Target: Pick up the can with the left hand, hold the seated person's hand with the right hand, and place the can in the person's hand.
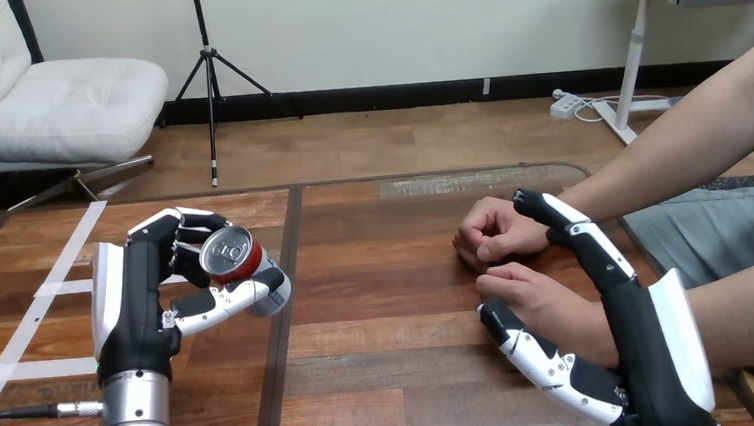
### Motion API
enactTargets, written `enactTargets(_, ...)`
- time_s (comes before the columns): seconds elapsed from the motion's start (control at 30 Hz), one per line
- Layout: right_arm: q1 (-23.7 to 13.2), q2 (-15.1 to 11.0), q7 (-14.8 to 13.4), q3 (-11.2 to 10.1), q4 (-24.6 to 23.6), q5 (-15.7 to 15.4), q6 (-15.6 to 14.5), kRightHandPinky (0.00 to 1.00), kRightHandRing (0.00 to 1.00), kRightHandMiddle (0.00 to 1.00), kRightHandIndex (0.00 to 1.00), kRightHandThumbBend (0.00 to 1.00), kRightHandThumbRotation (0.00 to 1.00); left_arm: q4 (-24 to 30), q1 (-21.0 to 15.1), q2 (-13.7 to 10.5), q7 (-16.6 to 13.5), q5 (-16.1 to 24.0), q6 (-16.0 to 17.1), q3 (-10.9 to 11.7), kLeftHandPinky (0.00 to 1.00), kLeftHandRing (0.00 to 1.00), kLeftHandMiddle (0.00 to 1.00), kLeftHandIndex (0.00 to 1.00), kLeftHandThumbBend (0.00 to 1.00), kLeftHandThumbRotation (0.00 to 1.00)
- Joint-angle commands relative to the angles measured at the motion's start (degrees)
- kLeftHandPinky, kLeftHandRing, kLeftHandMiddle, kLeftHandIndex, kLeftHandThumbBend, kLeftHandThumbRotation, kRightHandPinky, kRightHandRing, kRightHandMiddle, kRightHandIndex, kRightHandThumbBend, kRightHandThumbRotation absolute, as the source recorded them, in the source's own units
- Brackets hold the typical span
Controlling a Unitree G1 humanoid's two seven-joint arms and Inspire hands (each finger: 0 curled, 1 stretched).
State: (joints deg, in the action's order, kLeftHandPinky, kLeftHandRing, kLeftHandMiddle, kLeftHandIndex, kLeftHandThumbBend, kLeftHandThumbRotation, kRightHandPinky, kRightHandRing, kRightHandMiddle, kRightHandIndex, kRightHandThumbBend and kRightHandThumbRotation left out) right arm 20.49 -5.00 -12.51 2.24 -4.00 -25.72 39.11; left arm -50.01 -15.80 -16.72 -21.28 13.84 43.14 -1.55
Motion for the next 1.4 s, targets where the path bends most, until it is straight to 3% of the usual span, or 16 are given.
enactTargets(0.0,-2.05,-0.19,-0.84,-0.36,-2.24,-0.65,-0.07,0.84,0.86,0.84,0.84,0.62,0.48,5.45,-0.5,0.55,1.03,-1.63,2.63,1.33,0.36,0.4,0.47,0.5,0.79,0.0)
enactTargets(0.87,-2.72,-1.58,0.8,-0.96,-1.96,1.74,0.38,0.86,0.88,0.86,0.85,0.62,0.45,21.98,8.95,4.99,11.22,-9.61,4.81,1.84,0.37,0.41,0.47,0.5,0.78,0.0)
enactTargets(1.07,-3.01,-1.83,1.15,-1.38,-2.35,2.25,0.14,0.86,0.88,0.86,0.85,0.64,0.43,26.46,11.69,6.18,11.25,-8.09,4.56,2.17,0.38,0.42,0.47,0.5,0.78,0.0)
enactTargets(1.37,-3.04,-2.44,1.69,-2.15,-4.31,1.79,-1.78,0.84,0.88,0.86,0.85,0.66,0.42,28.87,14.32,8.56,12.57,-9.4,7.2,2.04,0.42,0.43,0.47,0.51,0.78,0.0)
